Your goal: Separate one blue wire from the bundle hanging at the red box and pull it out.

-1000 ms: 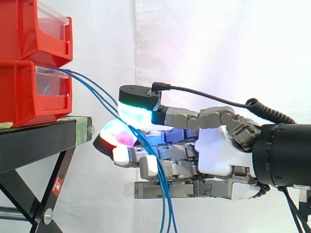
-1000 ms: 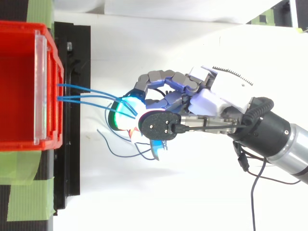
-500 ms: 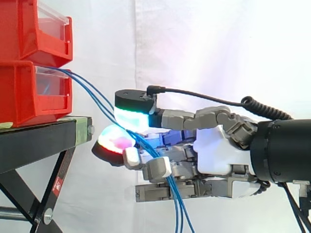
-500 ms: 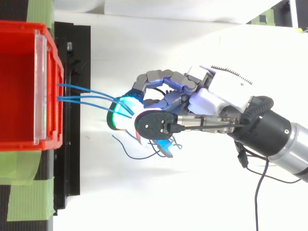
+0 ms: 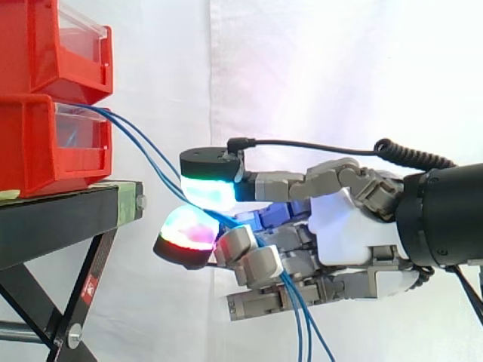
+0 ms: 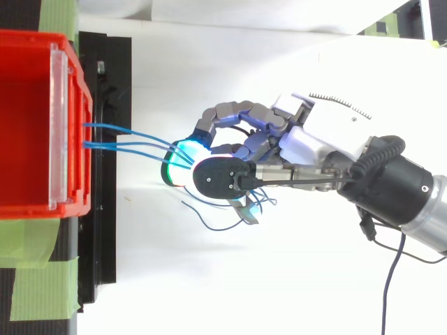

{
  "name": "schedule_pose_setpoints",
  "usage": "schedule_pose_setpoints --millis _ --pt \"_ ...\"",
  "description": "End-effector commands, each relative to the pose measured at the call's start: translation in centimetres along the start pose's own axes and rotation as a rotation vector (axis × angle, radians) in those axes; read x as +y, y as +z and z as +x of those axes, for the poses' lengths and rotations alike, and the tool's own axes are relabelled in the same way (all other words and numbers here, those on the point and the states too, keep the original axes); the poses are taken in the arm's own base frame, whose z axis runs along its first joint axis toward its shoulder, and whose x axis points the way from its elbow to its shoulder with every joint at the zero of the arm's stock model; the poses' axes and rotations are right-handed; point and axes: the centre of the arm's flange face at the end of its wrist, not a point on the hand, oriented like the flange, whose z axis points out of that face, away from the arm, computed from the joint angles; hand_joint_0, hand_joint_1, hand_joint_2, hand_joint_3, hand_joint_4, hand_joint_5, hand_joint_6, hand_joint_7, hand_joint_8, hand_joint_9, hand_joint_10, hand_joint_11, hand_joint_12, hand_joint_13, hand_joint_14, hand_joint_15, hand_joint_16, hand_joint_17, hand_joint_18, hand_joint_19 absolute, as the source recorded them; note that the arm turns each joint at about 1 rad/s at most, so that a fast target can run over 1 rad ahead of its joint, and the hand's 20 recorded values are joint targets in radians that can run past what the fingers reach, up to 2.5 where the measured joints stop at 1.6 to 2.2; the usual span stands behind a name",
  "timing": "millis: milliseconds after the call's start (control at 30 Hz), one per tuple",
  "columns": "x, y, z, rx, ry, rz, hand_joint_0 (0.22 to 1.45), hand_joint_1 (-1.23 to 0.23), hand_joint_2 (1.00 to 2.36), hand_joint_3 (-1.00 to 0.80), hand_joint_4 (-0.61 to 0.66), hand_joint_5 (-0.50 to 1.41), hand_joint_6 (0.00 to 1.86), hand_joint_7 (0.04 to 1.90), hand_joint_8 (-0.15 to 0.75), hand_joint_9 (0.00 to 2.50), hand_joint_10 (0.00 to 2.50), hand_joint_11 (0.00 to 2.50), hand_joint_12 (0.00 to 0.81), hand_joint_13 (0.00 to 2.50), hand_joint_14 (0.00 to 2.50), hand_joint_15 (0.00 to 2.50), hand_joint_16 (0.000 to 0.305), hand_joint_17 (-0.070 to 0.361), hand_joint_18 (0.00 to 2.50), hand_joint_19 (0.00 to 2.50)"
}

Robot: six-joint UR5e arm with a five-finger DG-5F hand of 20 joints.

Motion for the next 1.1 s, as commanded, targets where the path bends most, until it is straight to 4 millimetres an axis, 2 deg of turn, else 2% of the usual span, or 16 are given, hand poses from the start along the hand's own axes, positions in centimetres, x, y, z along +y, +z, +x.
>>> schedule_pose_setpoints --millis 0,100,433,533,667,1067 --pt "1.0 -0.3 0.0 -0.001 -0.008 -0.007 0.67 -0.66 1.01 -0.35 0.17 -0.21 0.78 0.96 0.273 1.23 0.07 1.69 0.251 1.49 0.02 1.48 0.041 0.092 0.66 0.40" --pt "1.5 -0.5 -0.1 0.000 -0.017 -0.006 0.67 -0.66 1.01 -0.35 0.17 -0.21 0.78 0.96 0.276 1.23 0.08 1.69 0.257 1.50 0.02 1.51 0.041 0.093 0.71 0.49" --pt "4.1 -1.5 -0.6 -0.004 -0.045 -0.010 0.67 -0.67 1.01 -0.35 0.17 -0.21 0.78 0.96 0.273 1.21 0.10 1.68 0.259 1.49 0.02 1.52 0.042 0.094 0.73 0.52" --pt "6.2 -2.2 -1.0 -0.008 -0.071 -0.024 0.68 -0.67 1.01 -0.35 0.17 -0.21 0.78 0.96 0.274 1.21 0.10 1.68 0.251 1.49 0.02 1.53 0.042 0.094 0.76 0.56" --pt "7.9 -2.7 -1.3 -0.018 -0.118 -0.042 0.68 -0.66 1.01 -0.35 0.17 -0.21 0.78 0.96 0.271 1.20 0.12 1.68 0.250 1.49 0.02 1.54 0.042 0.094 0.77 0.58" --pt "7.9 -2.7 -1.5 -0.031 -0.164 -0.043 0.71 -0.78 1.01 -0.35 0.18 -0.21 0.77 0.95 0.275 1.17 0.13 1.67 0.259 1.46 0.02 1.55 0.042 0.094 0.77 0.57"
